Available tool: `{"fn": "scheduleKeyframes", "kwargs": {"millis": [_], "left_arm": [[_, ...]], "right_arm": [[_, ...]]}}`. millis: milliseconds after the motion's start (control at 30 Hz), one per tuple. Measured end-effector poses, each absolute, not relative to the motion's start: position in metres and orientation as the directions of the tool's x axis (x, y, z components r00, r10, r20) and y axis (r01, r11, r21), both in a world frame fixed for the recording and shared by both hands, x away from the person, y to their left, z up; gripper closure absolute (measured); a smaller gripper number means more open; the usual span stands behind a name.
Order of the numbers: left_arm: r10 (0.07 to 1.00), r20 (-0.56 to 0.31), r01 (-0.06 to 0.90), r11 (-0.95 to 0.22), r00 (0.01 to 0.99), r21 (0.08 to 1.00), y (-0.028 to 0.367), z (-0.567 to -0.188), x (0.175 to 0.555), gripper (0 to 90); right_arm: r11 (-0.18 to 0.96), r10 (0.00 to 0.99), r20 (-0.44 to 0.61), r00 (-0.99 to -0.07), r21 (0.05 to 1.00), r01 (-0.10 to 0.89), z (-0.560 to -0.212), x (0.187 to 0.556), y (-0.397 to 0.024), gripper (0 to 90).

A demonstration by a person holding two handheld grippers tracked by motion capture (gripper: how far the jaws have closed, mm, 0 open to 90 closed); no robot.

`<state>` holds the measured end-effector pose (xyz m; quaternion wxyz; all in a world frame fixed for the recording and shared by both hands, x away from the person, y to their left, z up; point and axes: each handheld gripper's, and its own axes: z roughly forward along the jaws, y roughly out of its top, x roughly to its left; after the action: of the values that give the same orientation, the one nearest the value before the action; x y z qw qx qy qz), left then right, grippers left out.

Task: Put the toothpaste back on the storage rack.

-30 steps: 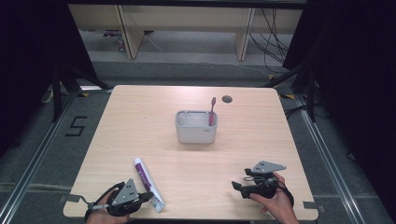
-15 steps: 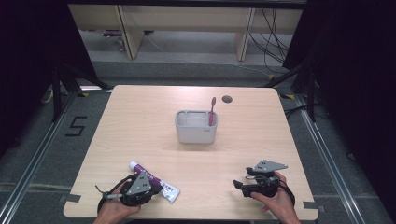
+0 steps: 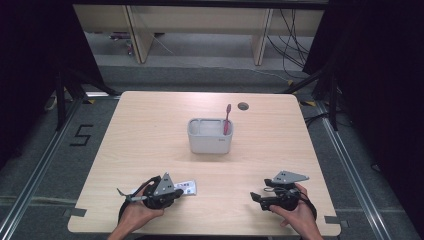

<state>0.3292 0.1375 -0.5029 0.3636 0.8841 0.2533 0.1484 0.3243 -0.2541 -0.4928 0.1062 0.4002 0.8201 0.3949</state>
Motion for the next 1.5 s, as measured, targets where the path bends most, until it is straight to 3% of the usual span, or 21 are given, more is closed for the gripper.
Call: {"fn": "scheduleKeyframes", "kwargs": {"millis": [233,500,567,667,700,733,833,1033,1333,1500], "left_arm": [[0.606,0.036,0.406,-0.574,0.794,0.711,0.135,-0.501,0.343,89.5],[0.625,0.024,0.419,-0.551,0.78,0.722,0.142,-0.49,0.349,87.6],[0.617,0.014,0.426,-0.561,0.787,0.71,0.147,-0.485,0.348,78.6],[0.597,-0.01,0.449,-0.592,0.802,0.669,0.153,-0.48,0.348,72.5],[0.592,-0.007,0.454,-0.611,0.806,0.648,0.155,-0.479,0.348,63.6],[0.6,-0.01,0.466,-0.612,0.8,0.639,0.156,-0.478,0.348,63.6],[0.609,0.006,0.484,-0.636,0.793,0.601,0.16,-0.473,0.349,52.1],[0.636,-0.006,0.549,-0.661,0.772,0.512,0.17,-0.471,0.355,43.0],[0.62,-0.021,0.562,-0.696,0.785,0.447,0.168,-0.477,0.36,44.6],[0.619,-0.019,0.564,-0.702,0.785,0.436,0.164,-0.48,0.364,46.8]], "right_arm": [[0.376,0.737,0.133,-0.662,0.734,0.565,-0.493,0.325,-0.255,24.9],[0.375,0.741,0.131,-0.658,0.733,0.568,-0.493,0.324,-0.254,24.9],[0.375,0.737,0.128,-0.664,0.74,0.559,-0.493,0.324,-0.254,24.9],[0.375,0.737,0.128,-0.663,0.738,0.56,-0.493,0.324,-0.254,24.9],[0.38,0.738,0.126,-0.663,0.734,0.562,-0.493,0.325,-0.255,24.9],[0.38,0.738,0.126,-0.663,0.734,0.562,-0.493,0.325,-0.255,24.9],[0.38,0.721,0.148,-0.677,0.732,0.565,-0.493,0.325,-0.254,24.9],[0.395,0.73,0.12,-0.673,0.73,0.558,-0.494,0.324,-0.254,24.9],[0.41,0.713,0.101,-0.693,0.742,0.53,-0.494,0.326,-0.255,24.9],[0.389,0.726,0.136,-0.674,0.728,0.565,-0.494,0.324,-0.253,24.9]]}}
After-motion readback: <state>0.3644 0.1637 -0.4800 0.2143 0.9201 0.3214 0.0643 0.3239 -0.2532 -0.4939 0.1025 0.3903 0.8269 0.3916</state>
